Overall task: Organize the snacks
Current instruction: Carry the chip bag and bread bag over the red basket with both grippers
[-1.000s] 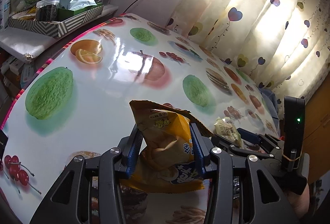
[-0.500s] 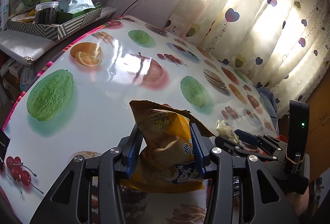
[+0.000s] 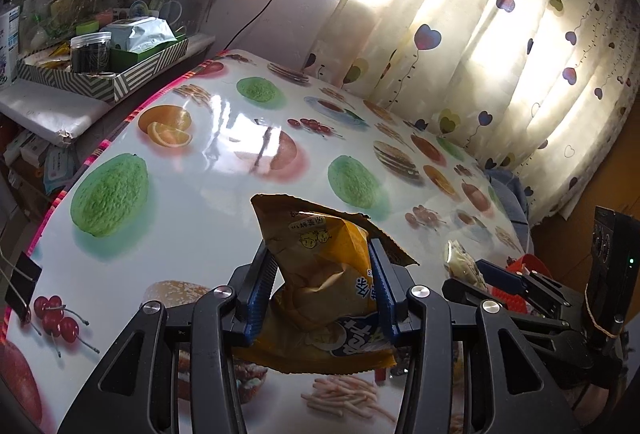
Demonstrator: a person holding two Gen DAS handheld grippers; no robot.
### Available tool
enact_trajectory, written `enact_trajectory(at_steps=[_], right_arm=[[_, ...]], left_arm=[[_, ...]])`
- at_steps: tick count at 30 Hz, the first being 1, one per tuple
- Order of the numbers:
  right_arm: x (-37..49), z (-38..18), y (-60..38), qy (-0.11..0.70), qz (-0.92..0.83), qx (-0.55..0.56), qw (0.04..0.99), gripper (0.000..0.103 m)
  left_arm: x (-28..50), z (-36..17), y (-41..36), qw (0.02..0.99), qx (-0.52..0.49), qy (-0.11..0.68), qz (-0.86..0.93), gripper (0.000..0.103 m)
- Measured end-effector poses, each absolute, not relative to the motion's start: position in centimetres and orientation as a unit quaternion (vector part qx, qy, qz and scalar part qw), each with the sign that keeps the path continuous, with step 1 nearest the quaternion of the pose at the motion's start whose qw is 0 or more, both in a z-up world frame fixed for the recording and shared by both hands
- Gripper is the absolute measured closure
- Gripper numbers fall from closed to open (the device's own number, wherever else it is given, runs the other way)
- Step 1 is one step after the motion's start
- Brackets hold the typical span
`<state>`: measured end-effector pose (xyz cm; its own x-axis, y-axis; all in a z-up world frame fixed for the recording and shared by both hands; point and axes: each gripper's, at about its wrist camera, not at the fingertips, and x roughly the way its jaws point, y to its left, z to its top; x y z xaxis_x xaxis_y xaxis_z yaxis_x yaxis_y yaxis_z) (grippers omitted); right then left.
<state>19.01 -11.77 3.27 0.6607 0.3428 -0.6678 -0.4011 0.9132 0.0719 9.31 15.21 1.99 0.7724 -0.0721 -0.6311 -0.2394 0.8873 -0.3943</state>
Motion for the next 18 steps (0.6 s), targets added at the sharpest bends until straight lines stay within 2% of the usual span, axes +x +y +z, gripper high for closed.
enact_trajectory(at_steps=[18], right_arm=[[12.2, 6.2, -16.2, 0.312, 0.186, -0.023, 0.931, 0.048]], left_arm=[[7.1, 4.9, 8.4, 0.921, -0.185, 0.342, -0.005, 0.057]])
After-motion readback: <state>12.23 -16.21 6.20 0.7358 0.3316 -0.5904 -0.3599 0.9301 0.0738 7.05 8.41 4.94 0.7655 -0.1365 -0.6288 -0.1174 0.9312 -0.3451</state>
